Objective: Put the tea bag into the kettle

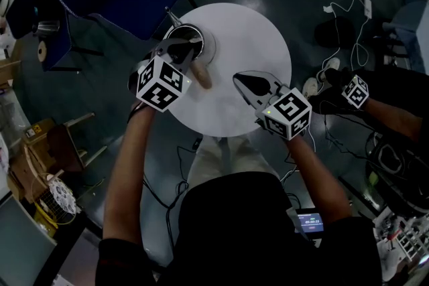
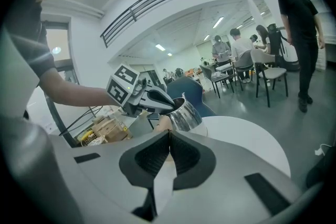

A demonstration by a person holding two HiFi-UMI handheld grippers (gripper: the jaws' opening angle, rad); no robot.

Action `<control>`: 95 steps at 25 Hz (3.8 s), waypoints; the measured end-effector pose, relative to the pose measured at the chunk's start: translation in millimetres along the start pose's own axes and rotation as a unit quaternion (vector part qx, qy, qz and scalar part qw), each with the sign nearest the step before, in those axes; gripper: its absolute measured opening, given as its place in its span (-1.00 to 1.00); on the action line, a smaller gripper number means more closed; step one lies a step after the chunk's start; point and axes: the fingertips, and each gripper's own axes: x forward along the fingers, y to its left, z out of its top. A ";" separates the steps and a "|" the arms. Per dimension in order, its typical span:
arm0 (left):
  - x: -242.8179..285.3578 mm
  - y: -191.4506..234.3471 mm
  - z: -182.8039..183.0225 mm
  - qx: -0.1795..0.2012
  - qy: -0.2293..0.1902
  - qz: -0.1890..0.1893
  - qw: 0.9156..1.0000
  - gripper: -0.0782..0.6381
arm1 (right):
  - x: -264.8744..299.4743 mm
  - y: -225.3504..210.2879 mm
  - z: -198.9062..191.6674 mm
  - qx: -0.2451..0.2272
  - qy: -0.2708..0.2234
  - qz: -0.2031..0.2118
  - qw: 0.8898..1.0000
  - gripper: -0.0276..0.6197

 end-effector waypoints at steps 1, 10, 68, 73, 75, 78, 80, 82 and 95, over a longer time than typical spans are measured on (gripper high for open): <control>-0.4 0.1 0.0 0.000 0.000 0.000 1.000 -0.73 | -0.2 0.1 0.4 -0.001 -0.001 0.000 1.000 -0.85; -17.1 6.1 9.4 -0.015 -0.016 0.016 1.000 -0.73 | -5.9 8.1 13.5 -0.013 -0.007 -0.002 1.000 -0.85; -294.6 -16.5 22.9 -0.191 -0.305 0.075 0.930 -0.74 | -16.4 199.7 198.2 -0.180 -0.133 -0.041 0.974 -0.85; -299.7 -30.6 31.2 -0.198 -0.302 0.090 0.928 -0.74 | -31.1 202.8 196.5 -0.182 -0.134 -0.025 0.974 -0.85; -301.9 -38.7 32.6 -0.204 -0.302 0.095 0.927 -0.74 | -35.8 205.1 195.0 -0.182 -0.133 -0.017 0.974 -0.85; -306.6 -49.5 32.1 -0.212 -0.303 0.105 0.923 -0.74 | -40.3 211.1 192.9 -0.184 -0.135 -0.003 0.974 -0.85; -312.8 -56.2 30.7 -0.214 -0.304 0.117 0.921 -0.74 | -43.2 218.7 190.8 -0.188 -0.137 0.007 0.973 -0.85; -320.3 -63.1 30.3 -0.217 -0.307 0.124 0.919 -0.74 | -47.1 227.5 189.0 -0.191 -0.139 0.015 0.972 -0.85; -353.6 -130.9 57.0 -0.198 -0.319 0.137 0.916 -0.74 | -117.5 270.3 166.5 -0.205 -0.155 0.052 0.965 -0.85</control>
